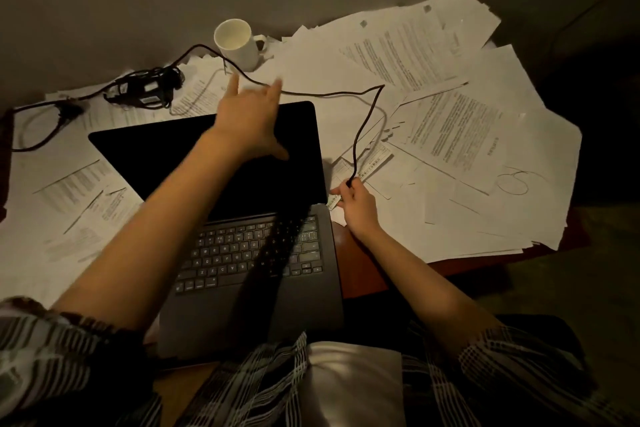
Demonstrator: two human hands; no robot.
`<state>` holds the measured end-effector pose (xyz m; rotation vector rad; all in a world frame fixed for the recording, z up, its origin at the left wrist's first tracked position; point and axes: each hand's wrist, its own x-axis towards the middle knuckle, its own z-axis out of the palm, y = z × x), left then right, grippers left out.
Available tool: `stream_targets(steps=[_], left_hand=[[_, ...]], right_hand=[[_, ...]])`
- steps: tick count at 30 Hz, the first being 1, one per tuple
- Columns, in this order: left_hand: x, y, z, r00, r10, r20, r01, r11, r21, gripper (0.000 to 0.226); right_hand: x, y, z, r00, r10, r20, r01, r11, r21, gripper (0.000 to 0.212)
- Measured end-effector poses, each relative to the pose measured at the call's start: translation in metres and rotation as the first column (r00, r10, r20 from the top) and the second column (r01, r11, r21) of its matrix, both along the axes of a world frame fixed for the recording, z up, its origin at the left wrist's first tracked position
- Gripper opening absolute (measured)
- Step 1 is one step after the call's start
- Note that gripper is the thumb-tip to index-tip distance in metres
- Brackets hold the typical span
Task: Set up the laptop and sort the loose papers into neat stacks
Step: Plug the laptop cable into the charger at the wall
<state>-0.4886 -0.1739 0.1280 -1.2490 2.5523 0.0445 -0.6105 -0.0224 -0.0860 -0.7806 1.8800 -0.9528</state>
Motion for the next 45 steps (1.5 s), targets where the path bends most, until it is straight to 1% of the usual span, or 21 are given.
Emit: stream_targets(steps=[1,2,3,5,8,10,13,16,19,22,25,27,29,32,34,36,38,40,42,43,45], left_hand=[[0.001,-0.007,0.007,0.997,0.026,0.068,-0.034,0.992,0.119,0.091],[0.003,-0.012,0.012,0.997,0.009,0.083,-0.025,0.981,0.194,0.071],[0.005,-0.014,0.015,0.998,-0.018,0.055,0.005,0.975,0.222,0.054],[0.013,-0.004,0.02,0.996,-0.092,0.018,0.088,0.983,0.161,0.037],[0.035,0.025,0.018,0.986,-0.151,-0.07,0.149,0.988,-0.029,0.026],[0.051,0.043,0.019,0.975,-0.167,-0.149,0.153,0.983,-0.1,0.021],[0.066,0.053,0.024,0.945,-0.183,-0.27,0.141,0.976,-0.166,0.018],[0.077,0.051,0.027,0.927,-0.176,-0.333,0.111,0.972,-0.205,0.017],[0.088,0.049,0.03,0.904,-0.123,-0.409,0.059,0.985,-0.164,0.02],[0.098,0.054,0.036,0.861,-0.155,-0.484,0.106,0.986,-0.128,0.021],[0.105,0.063,0.038,0.845,-0.173,-0.506,0.131,0.984,-0.118,0.021],[0.105,0.074,0.034,0.842,-0.175,-0.511,0.105,0.981,-0.164,0.027],[0.099,0.089,0.026,0.83,-0.199,-0.521,0.098,0.972,-0.215,0.034],[0.093,0.121,0.007,0.807,-0.237,-0.542,0.08,0.952,-0.297,0.022],[0.1,0.141,-0.009,0.786,-0.239,-0.57,0.051,0.944,-0.326,0.015],[0.111,0.154,-0.02,0.767,-0.244,-0.594,0.046,0.943,-0.329,0.017],[0.118,0.157,-0.02,0.752,-0.255,-0.608,0.044,0.939,-0.34,0.019],[0.119,0.148,-0.013,0.738,-0.252,-0.626,0.028,0.938,-0.345,0.02],[0.118,0.135,-0.009,0.73,-0.204,-0.653,-0.016,0.949,-0.315,0.025],[0.117,0.128,-0.008,0.731,-0.162,-0.663,-0.039,0.96,-0.278,0.029],[0.114,0.116,-0.008,0.747,-0.079,-0.66,-0.072,0.977,-0.2,0.037]], right_hand=[[0.0,0.001,-0.001,1.0,-0.001,0.001,0.001,1.0,-0.003,0.02],[-0.001,0.001,-0.002,1.0,0.001,0.006,-0.001,1.0,-0.006,0.02],[-0.001,0.0,-0.003,1.0,0.001,0.012,-0.001,1.0,-0.006,0.02],[-0.001,-0.001,-0.004,1.0,-0.004,0.022,0.004,1.0,-0.01,0.019],[-0.002,-0.003,-0.005,0.999,-0.014,0.036,0.014,1.0,-0.022,0.02],[-0.003,-0.004,-0.002,0.998,-0.026,0.054,0.028,0.999,-0.024,0.02],[-0.006,-0.004,0.003,0.996,-0.028,0.085,0.031,0.999,-0.031,0.018],[-0.008,-0.006,0.005,0.997,-0.019,0.07,0.022,0.999,-0.035,0.017],[-0.007,-0.007,0.01,1.0,0.002,0.021,-0.001,0.999,-0.042,0.017],[-0.005,-0.01,0.019,0.999,-0.002,0.033,0.005,0.998,-0.067,0.017],[-0.003,-0.019,0.029,0.995,-0.041,0.086,0.049,0.995,-0.084,0.016],[-0.002,-0.023,0.035,0.991,-0.086,0.106,0.094,0.993,-0.076,0.016],[-0.003,-0.023,0.041,0.988,-0.13,0.086,0.137,0.987,-0.084,0.017],[-0.009,-0.015,0.035,0.984,-0.167,0.059,0.17,0.984,-0.051,0.019],[-0.016,-0.007,0.026,0.988,-0.151,0.003,0.151,0.988,-0.011,0.02],[-0.022,0.0,0.024,0.989,-0.141,-0.042,0.141,0.99,0.001,0.021],[-0.026,0.004,0.026,0.99,-0.134,-0.051,0.133,0.991,-0.025,0.022],[-0.029,0.006,0.027,0.992,-0.079,-0.101,0.075,0.996,-0.036,0.022],[-0.03,0.004,0.028,0.981,0.02,-0.192,-0.018,1.0,0.015,0.022],[-0.031,0.003,0.027,0.961,0.072,-0.269,-0.055,0.996,0.068,0.024],[-0.031,0.003,0.028,0.91,0.115,-0.399,-0.069,0.989,0.128,0.03]])
